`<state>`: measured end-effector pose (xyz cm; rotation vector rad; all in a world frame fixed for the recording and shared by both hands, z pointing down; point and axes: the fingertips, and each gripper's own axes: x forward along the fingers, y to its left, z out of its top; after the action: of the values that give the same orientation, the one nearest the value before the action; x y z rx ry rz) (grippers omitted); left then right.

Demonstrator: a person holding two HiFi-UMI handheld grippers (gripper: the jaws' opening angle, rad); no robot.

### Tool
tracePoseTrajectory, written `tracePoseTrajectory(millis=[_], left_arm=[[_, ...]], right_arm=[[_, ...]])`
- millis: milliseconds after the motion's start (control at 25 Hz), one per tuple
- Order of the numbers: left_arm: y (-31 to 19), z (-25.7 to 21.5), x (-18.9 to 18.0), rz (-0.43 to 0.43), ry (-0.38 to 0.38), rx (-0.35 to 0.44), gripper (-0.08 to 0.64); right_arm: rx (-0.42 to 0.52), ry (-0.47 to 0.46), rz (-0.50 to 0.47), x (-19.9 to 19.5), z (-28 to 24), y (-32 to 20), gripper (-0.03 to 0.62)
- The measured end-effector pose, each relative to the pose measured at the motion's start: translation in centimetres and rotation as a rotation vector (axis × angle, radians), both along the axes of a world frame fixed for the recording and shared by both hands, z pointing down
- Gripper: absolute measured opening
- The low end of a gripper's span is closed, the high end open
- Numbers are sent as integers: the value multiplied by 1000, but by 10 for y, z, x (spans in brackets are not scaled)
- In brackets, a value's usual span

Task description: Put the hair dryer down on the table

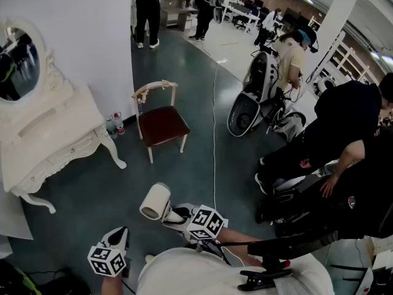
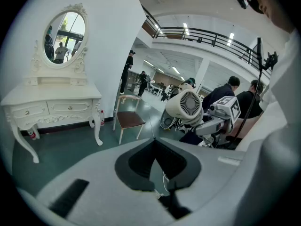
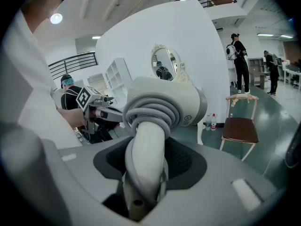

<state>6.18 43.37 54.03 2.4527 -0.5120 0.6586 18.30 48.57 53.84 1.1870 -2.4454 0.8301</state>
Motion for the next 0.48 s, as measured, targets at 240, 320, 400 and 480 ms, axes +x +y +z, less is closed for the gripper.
tracePoseTrajectory(millis=[240,320,400,480], left_arm=[[12,-6,82,-37,18,33,2],[21,-7,108,-40,14,35,2],[31,-7,127,-46,1,34,2],[39,-2,138,-64,-24,32,2]], right_arm=[[-3,-44,-56,73,10,7,204],[-6,-28,-61,98,14,15,204],[-6,-2,-75,120,19,23,204],[-11,26,-107,134,27,25,204]])
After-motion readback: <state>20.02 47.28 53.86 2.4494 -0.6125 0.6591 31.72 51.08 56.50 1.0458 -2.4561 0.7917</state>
